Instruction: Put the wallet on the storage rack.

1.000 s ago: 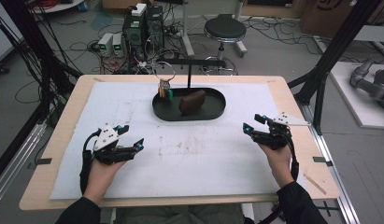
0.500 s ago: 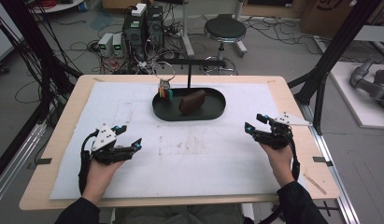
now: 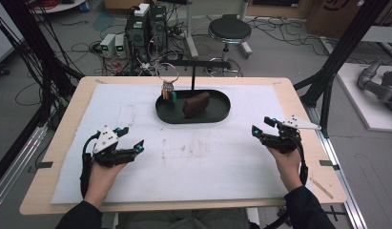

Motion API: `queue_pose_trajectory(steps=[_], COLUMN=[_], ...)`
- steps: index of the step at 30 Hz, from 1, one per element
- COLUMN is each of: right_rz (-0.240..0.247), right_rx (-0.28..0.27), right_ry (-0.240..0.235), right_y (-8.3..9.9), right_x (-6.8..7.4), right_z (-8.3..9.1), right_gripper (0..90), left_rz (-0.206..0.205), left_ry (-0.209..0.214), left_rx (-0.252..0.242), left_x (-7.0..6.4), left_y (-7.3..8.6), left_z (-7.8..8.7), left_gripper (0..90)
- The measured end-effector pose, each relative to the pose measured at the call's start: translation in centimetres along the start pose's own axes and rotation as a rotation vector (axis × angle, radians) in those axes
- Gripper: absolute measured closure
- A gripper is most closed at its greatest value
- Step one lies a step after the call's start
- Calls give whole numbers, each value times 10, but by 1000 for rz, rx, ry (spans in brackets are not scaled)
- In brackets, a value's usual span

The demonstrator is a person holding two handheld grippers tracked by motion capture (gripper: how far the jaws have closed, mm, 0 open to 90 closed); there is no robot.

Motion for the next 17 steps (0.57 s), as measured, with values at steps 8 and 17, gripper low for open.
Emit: queue_pose_trajectory(steps=[8,17], right_rz=[1,3], right_rx=[4,4], right_ry=[1,1], right_y=[1,1], right_x=[0,-1], right_z=[1,0], right_gripper=[280,269], left_rz=[1,2], left_ry=[-2,-4], left_rx=[3,7], left_x=[2,4], left_y=[0,1], left_z=[-1,-1], left_gripper=[262,261])
Point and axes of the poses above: each handheld gripper's, and its own axes: z roughly backward along the jaws, y roughly out of its underside, x roughly to its left, the point moved 9 cm from there along -z, roughly forward along the jaws, and after that the axes turned 13 degrees about x, right-handed, at the moved point
